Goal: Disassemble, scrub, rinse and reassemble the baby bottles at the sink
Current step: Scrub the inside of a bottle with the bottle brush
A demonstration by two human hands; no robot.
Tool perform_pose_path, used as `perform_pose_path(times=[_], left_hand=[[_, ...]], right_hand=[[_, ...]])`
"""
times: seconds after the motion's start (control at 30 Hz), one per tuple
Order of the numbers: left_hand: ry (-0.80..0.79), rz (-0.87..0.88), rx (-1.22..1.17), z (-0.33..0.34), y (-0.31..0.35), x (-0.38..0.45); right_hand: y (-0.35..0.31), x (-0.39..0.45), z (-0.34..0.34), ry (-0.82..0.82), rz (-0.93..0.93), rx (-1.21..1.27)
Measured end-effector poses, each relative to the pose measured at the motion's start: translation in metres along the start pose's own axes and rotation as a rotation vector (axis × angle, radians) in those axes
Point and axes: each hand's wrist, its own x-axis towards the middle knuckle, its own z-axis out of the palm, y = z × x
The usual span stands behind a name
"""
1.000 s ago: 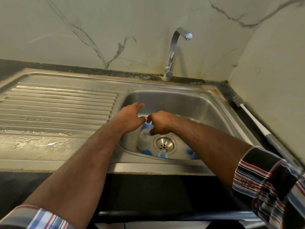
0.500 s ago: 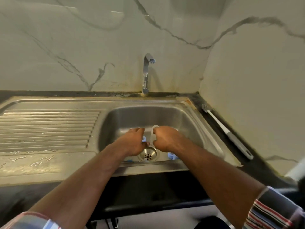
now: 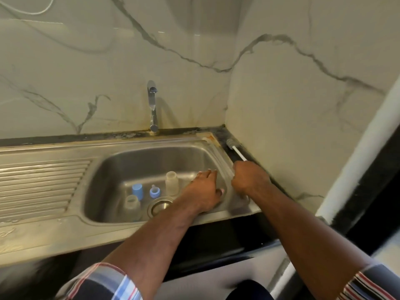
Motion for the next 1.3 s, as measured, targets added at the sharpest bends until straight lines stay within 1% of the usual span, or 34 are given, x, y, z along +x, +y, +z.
perform_pose_path(times=[0.1,0.23,0.33,0.43,0.57,0.77,0.83,0.9,0.97,1.03,1.13,1.23,1.3], left_hand=[[0.004,0.024,-0.02,0.006,0.017,0.007],[0.001,0.028,-0.054,0.011,0.023,0.014],[0.003,0.027,-0.059,0.011,0.02,0.014],[-0.002,0.017,-0.066,0.009,0.016,0.015],[0.007,0.013,-0.087,0.006,0.008,0.016],[0.031,0.005,-0.109,0.002,-0.008,0.014],[0.037,-0.015,-0.121,-0.002,-0.015,0.014],[0.04,-0.037,-0.116,-0.007,-0.024,0.016],[0.049,-0.064,-0.104,-0.012,-0.035,0.019],[0.063,-0.097,-0.091,-0.018,-0.048,0.019],[0.078,-0.162,-0.085,-0.027,-0.068,0.015],[0.066,-0.251,-0.08,-0.033,-0.094,0.01],[0.05,-0.296,-0.075,-0.036,-0.109,0.008]], right_hand=[[0.022,0.001,-0.001,0.056,0.066,-0.065],[0.042,0.006,-0.001,0.058,0.103,-0.06],[0.046,0.014,-0.003,0.07,0.093,-0.076],[0.046,0.02,-0.006,0.078,0.131,-0.034],[0.042,0.025,-0.001,0.121,0.12,-0.046],[0.038,0.031,0.004,0.103,0.195,0.131],[0.036,0.033,0.001,0.126,0.183,0.186],[0.027,0.035,-0.004,0.162,0.145,0.323],[0.011,0.036,-0.011,0.16,0.12,0.477],[-0.008,0.04,-0.014,0.08,0.101,0.631],[-0.033,0.041,-0.01,-0.097,0.14,0.9],[-0.051,0.04,-0.001,-0.187,0.165,1.043],[-0.059,0.041,0.007,-0.228,0.167,1.083]])
